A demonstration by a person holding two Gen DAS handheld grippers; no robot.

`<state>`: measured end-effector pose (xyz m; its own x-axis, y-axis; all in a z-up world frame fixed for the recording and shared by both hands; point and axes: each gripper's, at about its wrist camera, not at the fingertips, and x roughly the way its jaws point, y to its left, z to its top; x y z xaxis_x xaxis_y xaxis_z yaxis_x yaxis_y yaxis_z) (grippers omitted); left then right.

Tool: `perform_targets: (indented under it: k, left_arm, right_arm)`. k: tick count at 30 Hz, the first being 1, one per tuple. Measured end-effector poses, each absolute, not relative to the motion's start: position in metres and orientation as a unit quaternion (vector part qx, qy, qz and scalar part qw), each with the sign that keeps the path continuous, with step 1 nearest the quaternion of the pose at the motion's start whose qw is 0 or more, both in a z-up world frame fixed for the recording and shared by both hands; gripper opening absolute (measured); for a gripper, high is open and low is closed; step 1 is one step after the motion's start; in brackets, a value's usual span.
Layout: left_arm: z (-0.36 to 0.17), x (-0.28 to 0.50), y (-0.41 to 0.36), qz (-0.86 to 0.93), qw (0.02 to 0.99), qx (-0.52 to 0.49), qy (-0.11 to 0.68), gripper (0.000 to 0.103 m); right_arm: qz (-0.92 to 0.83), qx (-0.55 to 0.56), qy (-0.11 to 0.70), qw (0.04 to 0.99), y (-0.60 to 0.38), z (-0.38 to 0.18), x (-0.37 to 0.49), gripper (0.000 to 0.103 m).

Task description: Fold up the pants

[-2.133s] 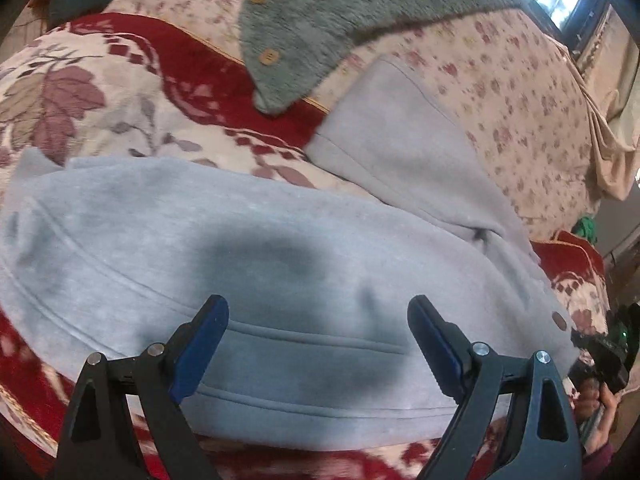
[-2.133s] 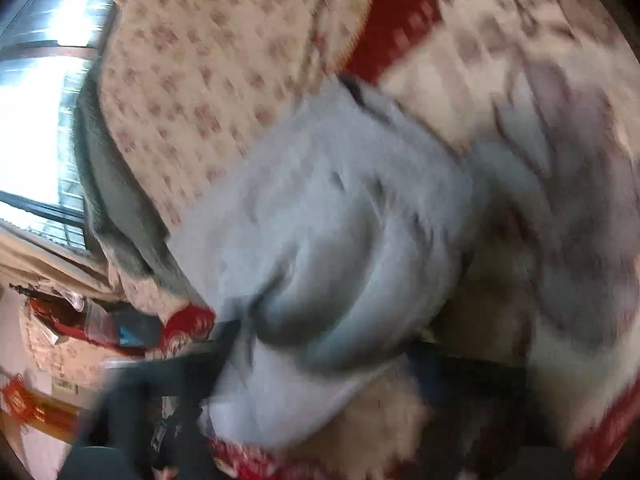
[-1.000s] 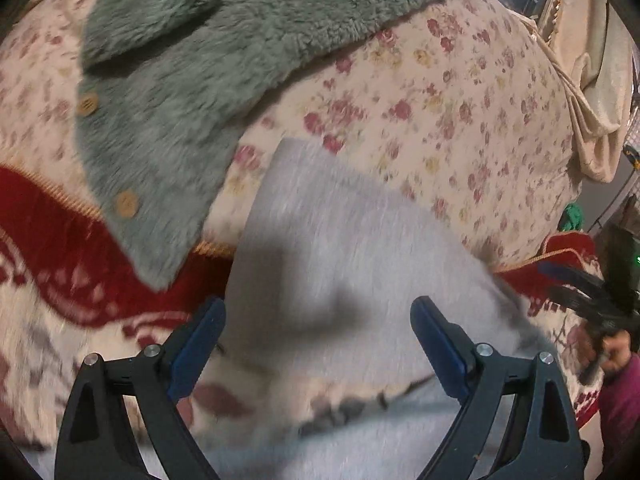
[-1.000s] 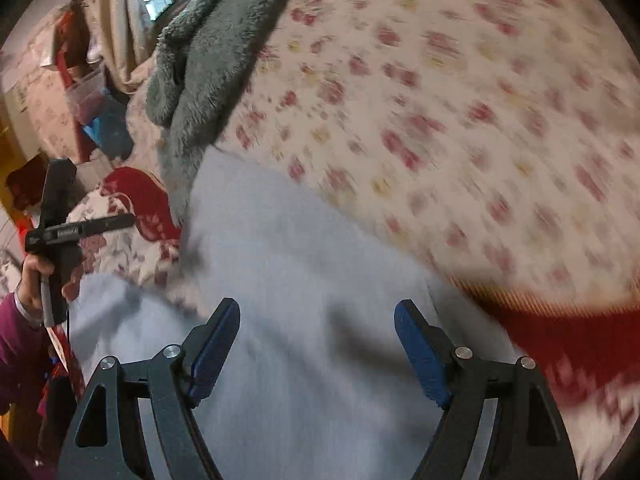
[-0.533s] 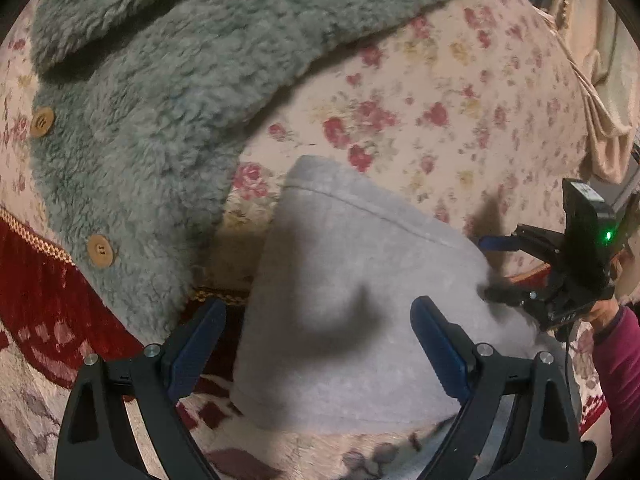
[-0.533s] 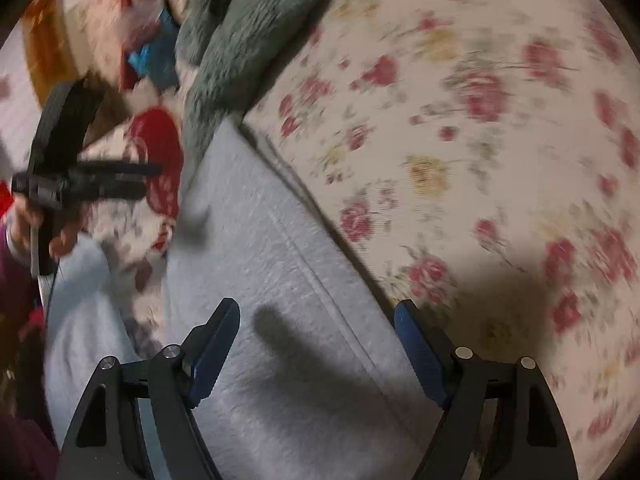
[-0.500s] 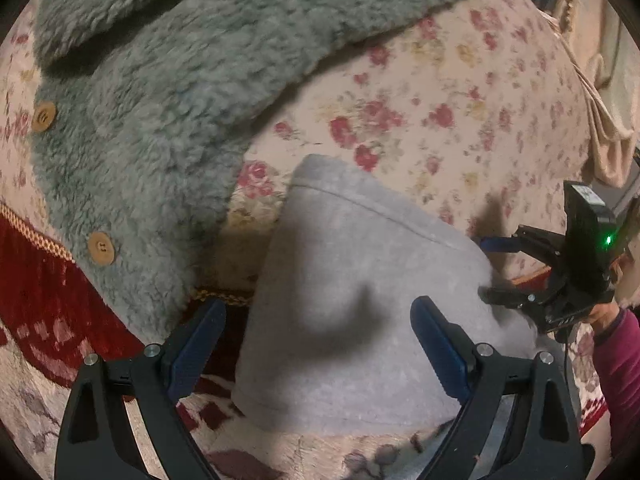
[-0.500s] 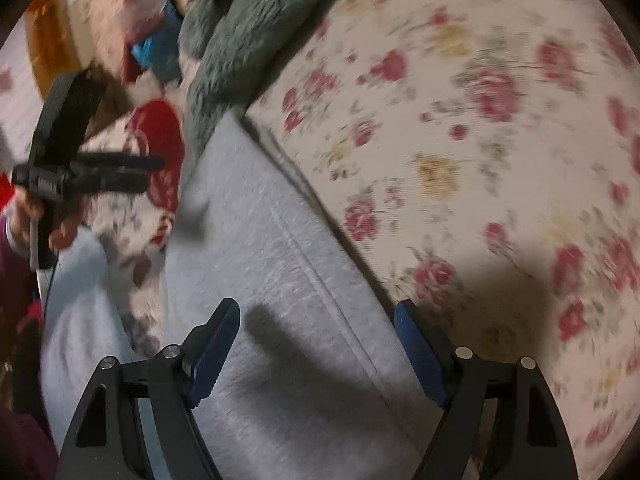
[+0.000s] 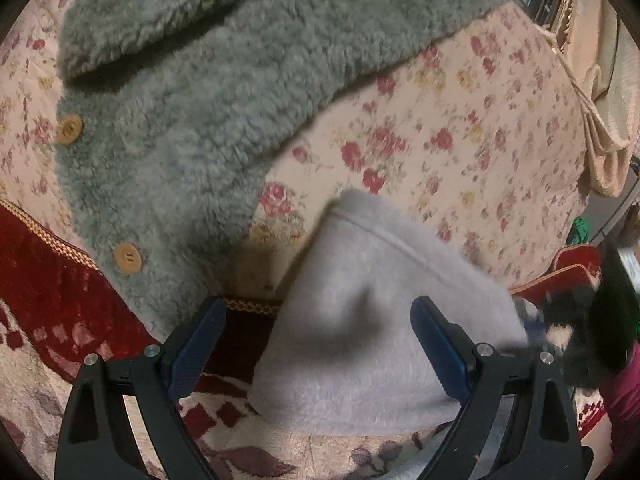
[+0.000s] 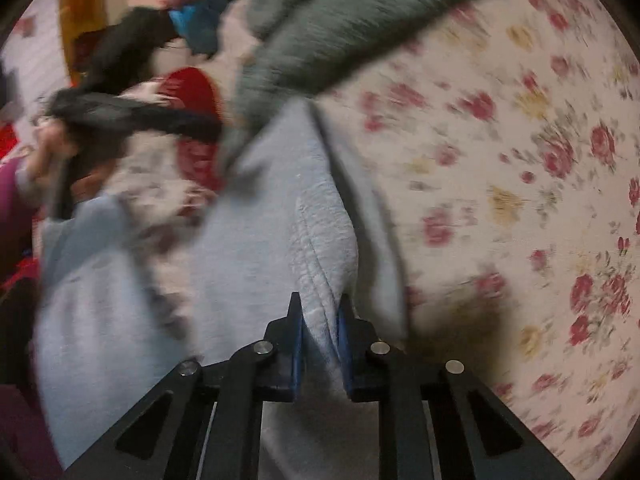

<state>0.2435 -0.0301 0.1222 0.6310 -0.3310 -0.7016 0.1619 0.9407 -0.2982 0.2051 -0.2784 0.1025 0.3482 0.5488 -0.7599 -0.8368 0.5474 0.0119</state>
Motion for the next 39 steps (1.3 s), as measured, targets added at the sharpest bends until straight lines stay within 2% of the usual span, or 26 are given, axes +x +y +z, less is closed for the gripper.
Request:
perform_targets:
  k: [5,10,13,16,20,23,27,32,33,34,35,36,39]
  left_arm:
    - [0.136,0.228,-0.027,-0.145,0.901,-0.091,0.399,0.093]
    - [0.155,0.209,-0.047,-0.181,0.899,-0.051,0.395,0.093]
    - [0.171,0.195,-0.072,-0.224,0.894,-0.006,0.387,0.093]
    - [0.179,0.182,-0.111,-0.263,0.881,0.075,0.387,0.098]
    - [0.165,0.169,-0.181,-0.287,0.839,0.232,0.401,0.098]
    - [0.146,0.158,-0.223,-0.314,0.8,0.308,0.408,0.098]
    - [0.121,0.162,-0.25,-0.297,0.777,0.353,0.428,0.098]
    - [0.104,0.186,-0.266,-0.27,0.768,0.352,0.462,0.096]
    - [0.101,0.189,-0.267,-0.261,0.767,0.354,0.467,0.09]
    - [0.098,0.192,-0.267,-0.251,0.768,0.353,0.471,0.061]
    - [0.096,0.196,-0.264,-0.239,0.772,0.349,0.474,0.023]
    - [0.095,0.201,-0.262,-0.233,0.774,0.344,0.478,0.011]
    - [0.097,0.211,-0.243,-0.21,0.793,0.302,0.486,0.009]
  right_arm:
    - [0.475,-0.192,0.365,0.777,-0.259,0.097,0.133,0.016]
    - [0.503,-0.134,0.394,0.758,-0.252,0.077,0.094,0.016]
    - [0.498,-0.103,0.405,0.76,-0.25,0.062,0.076,0.016]
    - [0.485,-0.088,0.4,0.772,-0.249,0.055,0.06,0.017]
    - [0.472,-0.047,0.406,0.781,-0.255,0.048,0.056,0.017]
    - [0.467,-0.031,0.403,0.786,-0.264,0.047,0.056,0.017]
    - [0.466,-0.028,0.398,0.79,-0.264,0.046,0.053,0.017]
    - [0.466,-0.008,0.396,0.791,-0.271,0.046,0.055,0.017]
    - [0.466,-0.006,0.397,0.791,-0.272,0.046,0.055,0.017]
    - [0.466,-0.003,0.397,0.79,-0.273,0.045,0.056,0.017]
    - [0.467,-0.002,0.397,0.79,-0.273,0.046,0.056,0.017]
    - [0.466,-0.001,0.397,0.79,-0.276,0.046,0.056,0.017]
    - [0.464,0.005,0.399,0.791,-0.277,0.047,0.057,0.017]
